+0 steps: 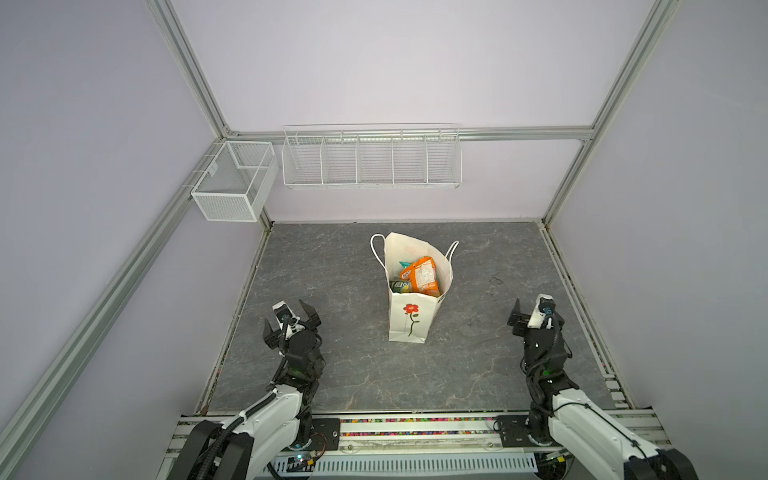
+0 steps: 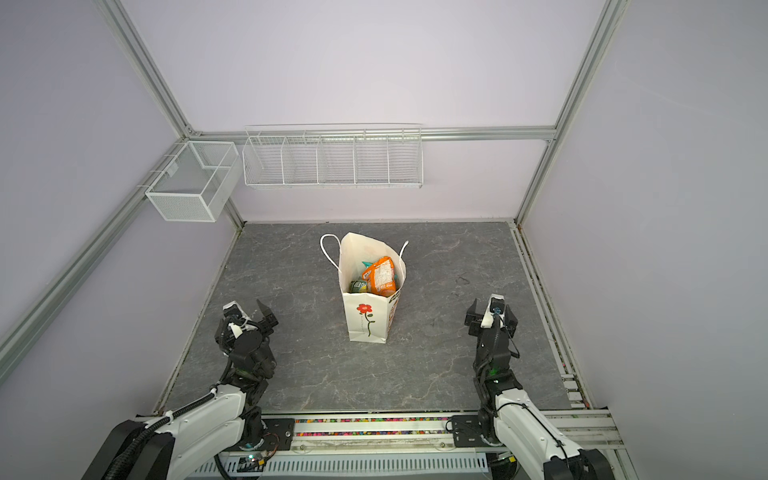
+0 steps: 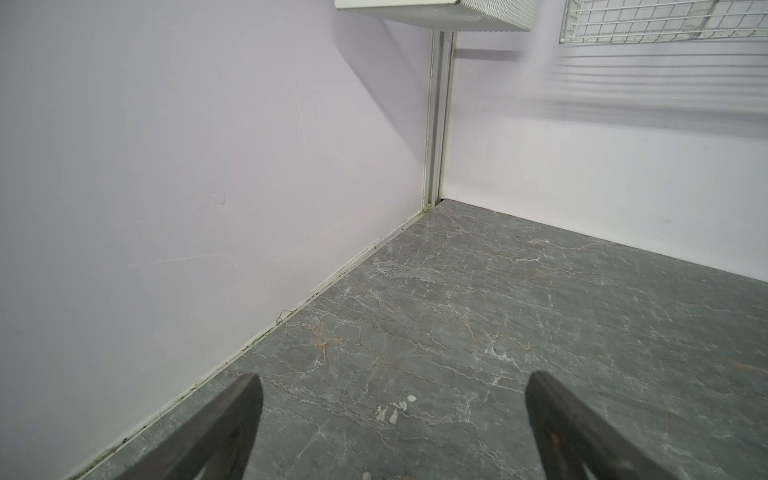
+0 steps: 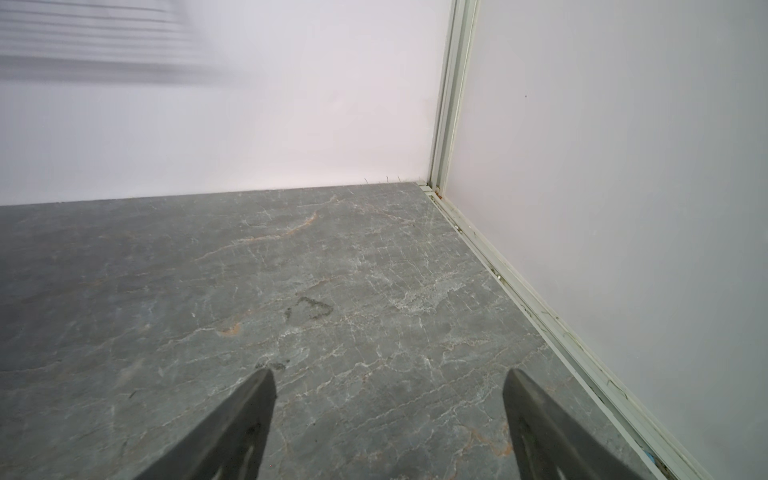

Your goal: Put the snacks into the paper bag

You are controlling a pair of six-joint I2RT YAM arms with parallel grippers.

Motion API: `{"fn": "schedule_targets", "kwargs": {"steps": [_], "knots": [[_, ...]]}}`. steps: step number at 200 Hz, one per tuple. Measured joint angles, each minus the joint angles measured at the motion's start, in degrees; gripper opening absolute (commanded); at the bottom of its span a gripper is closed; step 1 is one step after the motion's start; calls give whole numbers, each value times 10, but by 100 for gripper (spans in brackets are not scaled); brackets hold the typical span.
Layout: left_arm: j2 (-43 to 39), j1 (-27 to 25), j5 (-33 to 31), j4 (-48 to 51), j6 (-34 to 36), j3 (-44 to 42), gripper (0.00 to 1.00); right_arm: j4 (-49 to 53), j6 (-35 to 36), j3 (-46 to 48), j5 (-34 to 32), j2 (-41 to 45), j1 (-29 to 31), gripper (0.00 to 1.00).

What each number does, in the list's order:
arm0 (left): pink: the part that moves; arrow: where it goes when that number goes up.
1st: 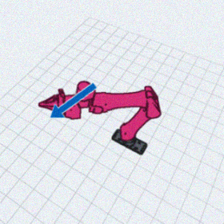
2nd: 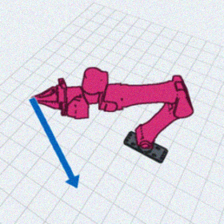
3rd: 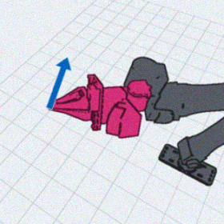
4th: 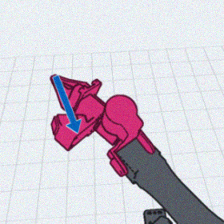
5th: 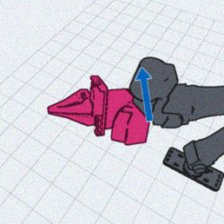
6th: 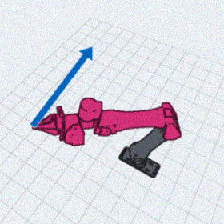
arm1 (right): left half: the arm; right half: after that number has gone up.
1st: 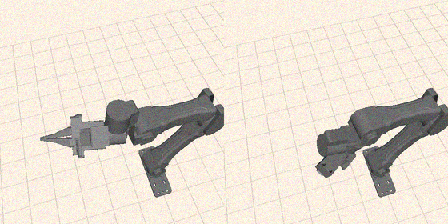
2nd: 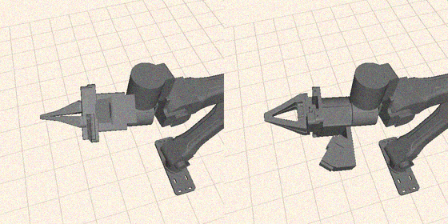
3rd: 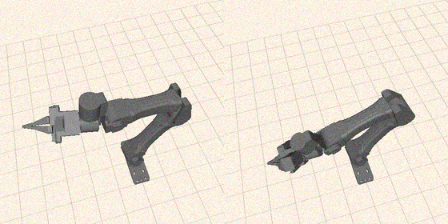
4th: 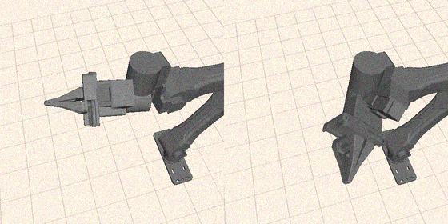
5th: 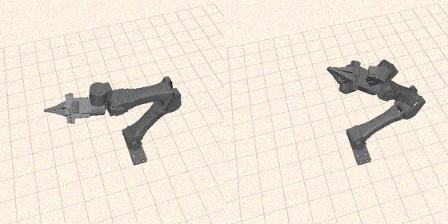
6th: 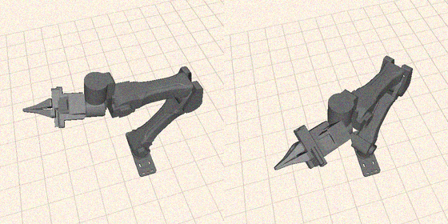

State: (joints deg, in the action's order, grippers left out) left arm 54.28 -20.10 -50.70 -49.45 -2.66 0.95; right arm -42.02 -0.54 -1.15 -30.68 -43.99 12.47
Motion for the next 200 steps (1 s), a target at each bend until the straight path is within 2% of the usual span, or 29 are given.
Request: {"fn": "schedule_targets", "kwargs": {"steps": [41,73,95,147,171,200], "knots": [[-17,3,9,-26,1,-6,99,-18,6,0,8,8,0,88],[-49,10,19,-33,1,-6,99,-61,13,0,12,-32,0,88],[-59,17,27,-32,-2,-6,99,-104,19,0,12,-94,0,88],[-51,29,39,-32,-8,-6,99,-282,44,1,19,-322,0,88],[-37,40,48,-40,-14,-6,99,-323,56,-2,23,-364,0,89],[-8,45,59,-60,-14,-6,99,-349,64,-9,30,-375,0,89]]}}
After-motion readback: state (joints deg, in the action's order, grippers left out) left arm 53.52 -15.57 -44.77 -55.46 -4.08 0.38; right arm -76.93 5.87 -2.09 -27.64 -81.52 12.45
